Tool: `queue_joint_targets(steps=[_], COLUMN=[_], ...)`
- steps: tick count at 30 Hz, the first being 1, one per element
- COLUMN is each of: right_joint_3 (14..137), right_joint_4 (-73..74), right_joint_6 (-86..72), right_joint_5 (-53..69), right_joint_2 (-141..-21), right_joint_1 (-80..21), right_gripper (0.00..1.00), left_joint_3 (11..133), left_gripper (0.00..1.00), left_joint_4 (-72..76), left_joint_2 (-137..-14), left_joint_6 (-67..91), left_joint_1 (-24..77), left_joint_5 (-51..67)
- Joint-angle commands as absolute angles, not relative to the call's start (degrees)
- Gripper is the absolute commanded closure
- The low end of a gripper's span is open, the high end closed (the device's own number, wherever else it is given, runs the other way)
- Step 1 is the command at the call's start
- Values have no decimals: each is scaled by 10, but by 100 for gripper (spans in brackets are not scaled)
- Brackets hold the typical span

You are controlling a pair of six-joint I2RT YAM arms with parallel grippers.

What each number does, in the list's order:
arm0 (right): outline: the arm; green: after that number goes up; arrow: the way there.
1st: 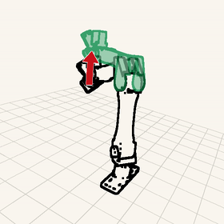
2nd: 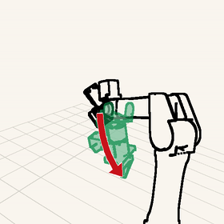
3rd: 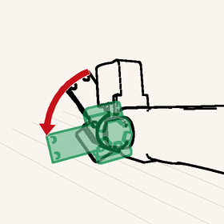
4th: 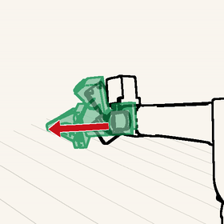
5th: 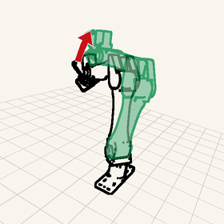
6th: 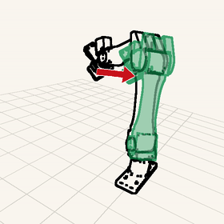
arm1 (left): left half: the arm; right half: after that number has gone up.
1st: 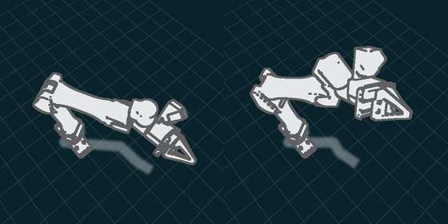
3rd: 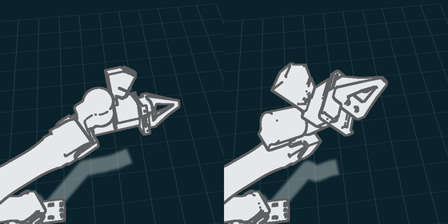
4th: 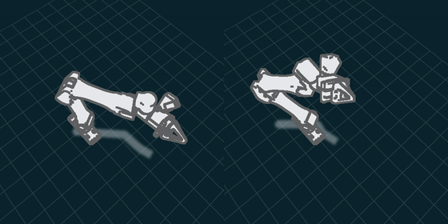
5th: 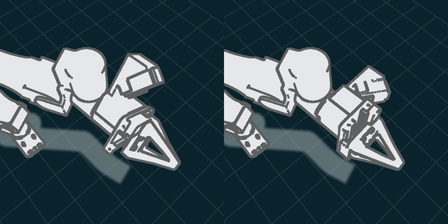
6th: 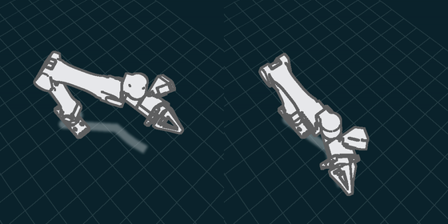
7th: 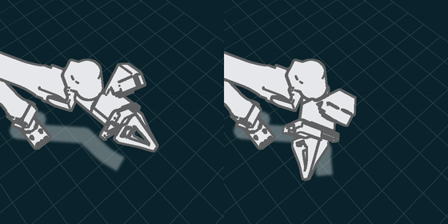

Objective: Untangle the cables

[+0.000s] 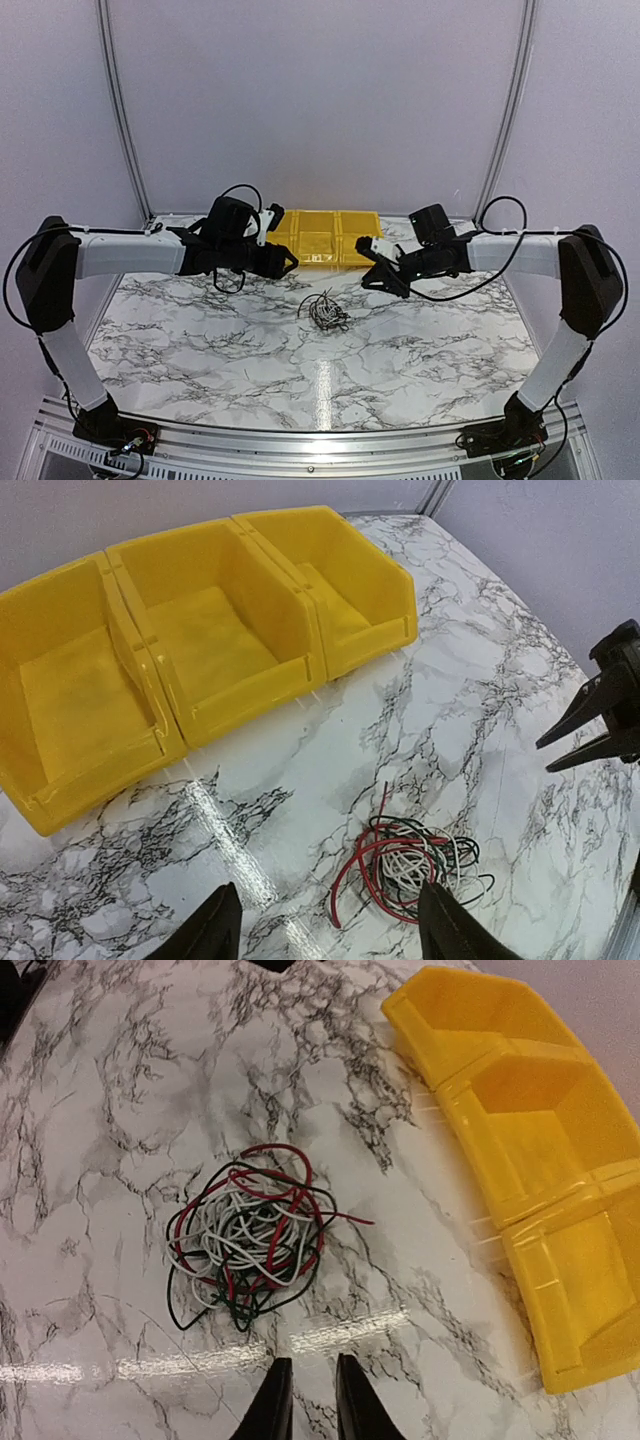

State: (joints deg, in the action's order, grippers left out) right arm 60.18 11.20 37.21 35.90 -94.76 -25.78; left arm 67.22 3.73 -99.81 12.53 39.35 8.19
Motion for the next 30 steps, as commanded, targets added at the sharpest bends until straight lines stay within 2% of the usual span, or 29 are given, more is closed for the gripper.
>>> queue_joint_targets(steps=[1,6,12,17,30], right_joint_3=[656,643,642,649,650], right_joint_4=[220,197,192,184,189], right_joint_6=[432,411,387,339,352], right_joint_5=[257,262,242,331,302], right_joint_2=[-981,-963,-953,-947,-954], right_joint_1=[-329,-338,-328,-259,-236], right_gripper=[84,76,56,44,43], left_joint_3=[707,719,742,754,759], left_gripper=[41,47,47,48,66], left_joint_4=[1,-20,-29,-25,3], left_joint_2=[-1024,-1051,-1091,-1113,-1147], left_joint_6=[123,152,194,224,241], left_joint_1=[413,438,450,451,452], left_joint_5=[142,159,140,142,143])
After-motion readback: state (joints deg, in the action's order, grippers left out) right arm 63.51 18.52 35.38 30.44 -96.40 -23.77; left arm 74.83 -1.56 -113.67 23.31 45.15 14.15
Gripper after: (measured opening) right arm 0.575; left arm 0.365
